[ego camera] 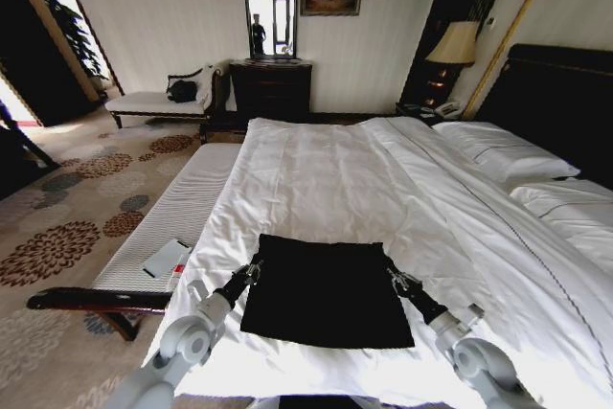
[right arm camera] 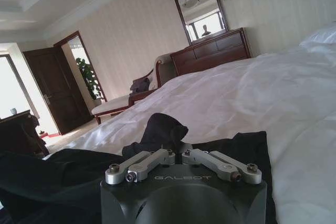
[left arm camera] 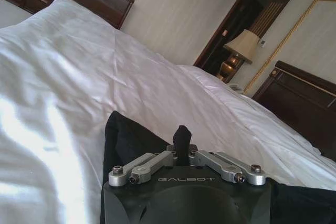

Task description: Fold the clothes on the bed.

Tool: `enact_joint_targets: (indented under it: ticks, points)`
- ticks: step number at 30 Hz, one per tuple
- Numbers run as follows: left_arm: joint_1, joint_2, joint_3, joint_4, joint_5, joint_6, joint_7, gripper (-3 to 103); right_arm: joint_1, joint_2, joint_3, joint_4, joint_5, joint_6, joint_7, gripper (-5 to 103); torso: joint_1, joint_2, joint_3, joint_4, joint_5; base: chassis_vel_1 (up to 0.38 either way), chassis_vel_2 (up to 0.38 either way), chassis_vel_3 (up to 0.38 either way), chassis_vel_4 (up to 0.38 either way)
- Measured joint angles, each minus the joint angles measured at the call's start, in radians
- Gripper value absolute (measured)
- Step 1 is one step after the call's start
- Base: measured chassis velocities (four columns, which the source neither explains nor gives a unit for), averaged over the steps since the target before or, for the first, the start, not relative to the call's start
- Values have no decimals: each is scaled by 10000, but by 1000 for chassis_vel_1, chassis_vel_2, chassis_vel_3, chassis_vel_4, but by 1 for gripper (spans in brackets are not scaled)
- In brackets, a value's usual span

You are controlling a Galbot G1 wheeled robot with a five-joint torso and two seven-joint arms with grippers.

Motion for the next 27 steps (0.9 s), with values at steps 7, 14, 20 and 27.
enact_joint_targets:
  ticks: [7,14,20,27]
  points:
    - [756,-211,-342,-354,208,-55,0,2,-424,230,236,153,33,78,-45,1,0,0,0,5,0,0,0,0,0]
    - [1094,-330,-450,-397,370,-91,0,2,-793,595,211,86,-60,218,-135,1,2,0,0,3,0,0,0,0,0]
    - [1472,-319,-542,-294,543,-160,1,2,-1133,983,90,-234,-451,493,-272,1,2,0,0,0,1,0,0,0,0]
    - [1642,-390,-41,216,1089,-317,0,2,-976,1016,-129,-732,-643,586,-247,1,1,0,1,5,0,0,0,0,0]
